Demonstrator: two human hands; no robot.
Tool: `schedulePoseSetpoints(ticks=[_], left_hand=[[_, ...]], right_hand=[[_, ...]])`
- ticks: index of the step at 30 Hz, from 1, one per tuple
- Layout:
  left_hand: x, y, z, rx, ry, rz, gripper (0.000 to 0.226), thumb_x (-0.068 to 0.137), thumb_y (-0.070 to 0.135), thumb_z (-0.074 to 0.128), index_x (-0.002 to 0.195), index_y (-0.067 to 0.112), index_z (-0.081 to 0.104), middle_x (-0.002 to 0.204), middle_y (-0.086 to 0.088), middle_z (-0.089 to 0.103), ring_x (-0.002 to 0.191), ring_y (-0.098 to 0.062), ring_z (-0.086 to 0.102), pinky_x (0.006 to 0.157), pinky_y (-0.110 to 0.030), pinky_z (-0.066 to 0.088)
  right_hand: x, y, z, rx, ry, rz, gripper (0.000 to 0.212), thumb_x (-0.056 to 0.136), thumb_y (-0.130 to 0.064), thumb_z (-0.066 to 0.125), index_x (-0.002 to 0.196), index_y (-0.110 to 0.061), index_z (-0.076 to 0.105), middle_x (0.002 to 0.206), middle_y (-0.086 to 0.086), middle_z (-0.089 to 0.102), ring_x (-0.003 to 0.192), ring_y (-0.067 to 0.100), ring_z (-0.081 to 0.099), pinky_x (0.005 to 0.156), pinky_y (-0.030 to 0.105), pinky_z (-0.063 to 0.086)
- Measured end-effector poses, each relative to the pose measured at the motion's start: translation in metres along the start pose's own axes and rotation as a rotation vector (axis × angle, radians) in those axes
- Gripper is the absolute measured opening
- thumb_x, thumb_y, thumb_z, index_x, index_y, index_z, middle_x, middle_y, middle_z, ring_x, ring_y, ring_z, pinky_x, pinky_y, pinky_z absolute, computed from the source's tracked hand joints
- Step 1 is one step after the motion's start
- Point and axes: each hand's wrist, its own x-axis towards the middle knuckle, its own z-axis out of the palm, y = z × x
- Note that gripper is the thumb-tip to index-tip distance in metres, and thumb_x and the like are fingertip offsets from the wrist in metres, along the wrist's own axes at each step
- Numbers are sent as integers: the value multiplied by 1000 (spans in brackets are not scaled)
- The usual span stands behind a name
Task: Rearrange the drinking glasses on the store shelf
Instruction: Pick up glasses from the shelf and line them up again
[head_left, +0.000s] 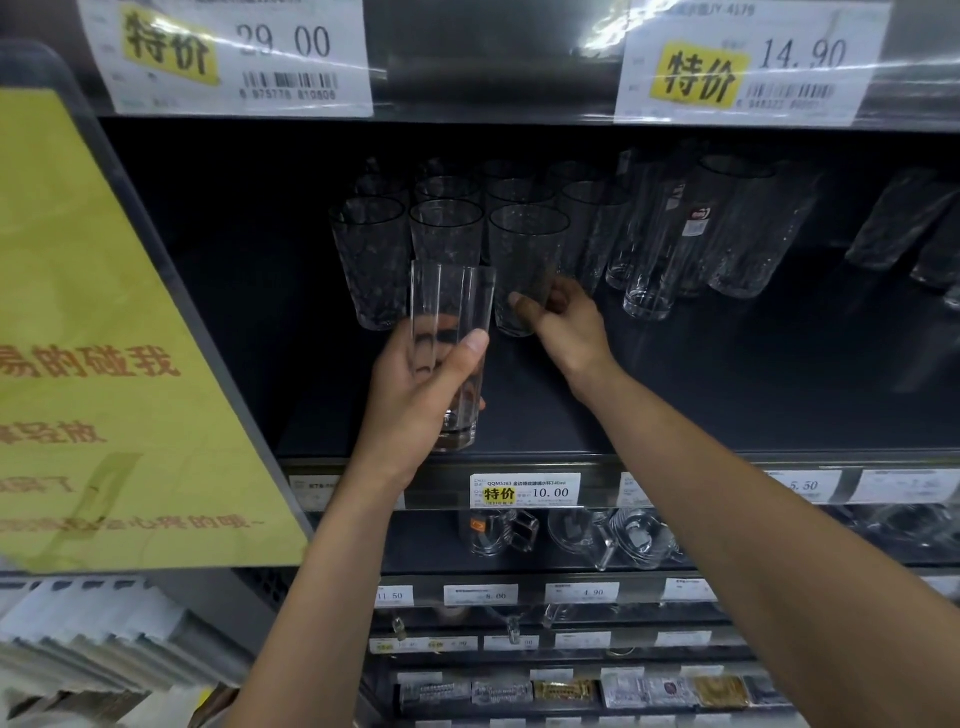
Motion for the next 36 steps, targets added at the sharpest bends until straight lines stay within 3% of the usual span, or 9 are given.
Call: schedulePoseSetpoints(ticks=[13,17,21,24,27,31,36], left_hand=[[-2,1,1,40,3,4,34,80,39,69,105,21,55,81,-5,66,64,-13,66,55,-21,52],[-4,0,1,69,15,7,40,82,42,71,111,19,56,84,-4,68,70,-16,68,60,-22,53],[-7,5,6,59,13,13,37,80,42,69,108,21,55,83,-4,68,62,-15,67,58,-23,53],[-10,8,13,43,35,2,40,85,41,71,113,17,56,84,-8,67,57,-18,66,58,-28,55],[-18,8,25,7,28,-19,56,80,43,70,120,7,53,82,-10,66,59,-23,65,60,-33,56],[-31,7,51,-8,7,-19,63,72,52,68,117,10,54,82,-9,67,60,-26,66,58,-37,57],[-34,1,105,3,6,-27,57,79,48,70,117,9,52,80,-4,68,61,-27,65,63,-39,55]], right_hand=[[1,-1,0,-44,-45,8,60,83,-41,73,135,-16,54,124,-3,67,115,14,62,104,33,48],[-1,-5,-10,-111,-156,51,77,75,-54,74,139,-20,48,130,-4,64,119,14,59,108,35,44],[-13,-8,-33,-223,-279,70,86,75,-58,73,145,-20,42,136,-3,59,124,13,55,111,33,40],[-30,-10,-63,-327,-400,41,61,88,-40,72,139,-15,52,136,0,60,125,12,55,110,25,39],[-48,-13,-106,-431,-512,0,36,91,-34,69,125,-21,64,123,-4,66,118,8,60,107,22,42],[-60,-10,-173,-571,-541,-57,35,91,-38,68,124,-28,65,124,-10,66,117,3,59,106,19,42],[-58,7,-262,-659,-512,-39,35,90,-40,68,124,-30,66,122,-16,65,113,-4,58,88,-1,38]])
